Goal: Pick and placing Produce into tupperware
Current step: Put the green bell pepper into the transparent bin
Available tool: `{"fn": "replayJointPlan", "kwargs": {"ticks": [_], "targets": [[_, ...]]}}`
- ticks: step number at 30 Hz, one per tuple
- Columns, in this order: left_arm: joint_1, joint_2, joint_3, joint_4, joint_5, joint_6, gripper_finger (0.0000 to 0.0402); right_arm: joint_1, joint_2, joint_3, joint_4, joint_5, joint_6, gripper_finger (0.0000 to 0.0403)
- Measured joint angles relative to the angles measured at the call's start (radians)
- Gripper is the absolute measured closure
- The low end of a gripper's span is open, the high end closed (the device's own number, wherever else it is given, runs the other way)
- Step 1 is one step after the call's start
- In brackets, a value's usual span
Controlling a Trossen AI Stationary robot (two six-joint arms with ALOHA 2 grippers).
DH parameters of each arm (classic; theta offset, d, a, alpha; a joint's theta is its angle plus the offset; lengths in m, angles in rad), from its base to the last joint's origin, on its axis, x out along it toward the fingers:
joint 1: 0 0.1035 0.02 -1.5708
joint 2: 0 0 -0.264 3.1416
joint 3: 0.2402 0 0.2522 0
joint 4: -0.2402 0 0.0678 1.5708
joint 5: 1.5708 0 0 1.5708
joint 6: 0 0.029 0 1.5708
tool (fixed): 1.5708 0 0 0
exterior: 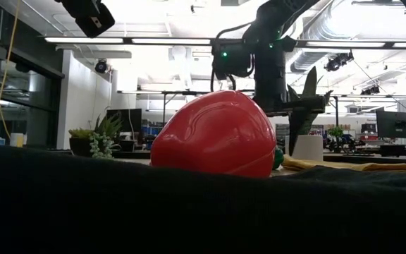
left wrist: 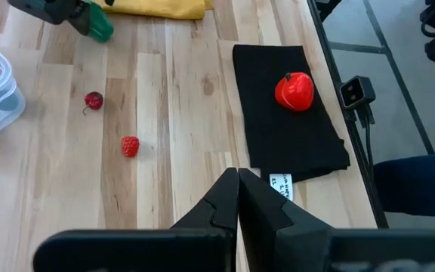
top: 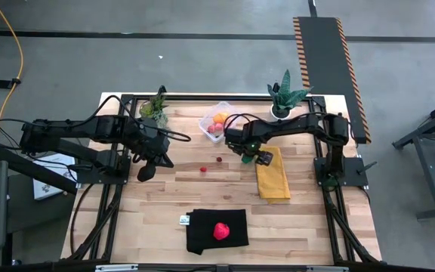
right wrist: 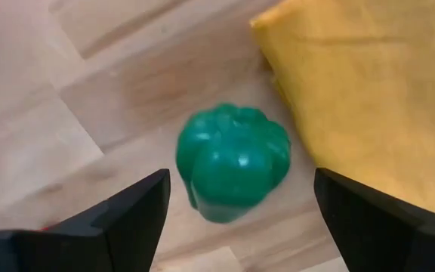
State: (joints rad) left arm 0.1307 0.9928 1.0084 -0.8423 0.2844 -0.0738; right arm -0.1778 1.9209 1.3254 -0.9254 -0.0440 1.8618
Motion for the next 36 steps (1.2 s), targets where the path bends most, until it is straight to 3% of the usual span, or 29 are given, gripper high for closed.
{"fn": "replayJointPlan", "kwargs": {"ticks": [30,36], "targets": [[0.000,0.000,0.000,0.001,-0.008,0.002,0.0401,-0.054,0.013,0.001,0.020,-0.070,-0.056,0.0084],[0.000,0.000,0.000,0.001,-0.008,0.000,0.0401,-0.054,0.013,0.001,0.019,-0.074,-0.056,0.0105]]}}
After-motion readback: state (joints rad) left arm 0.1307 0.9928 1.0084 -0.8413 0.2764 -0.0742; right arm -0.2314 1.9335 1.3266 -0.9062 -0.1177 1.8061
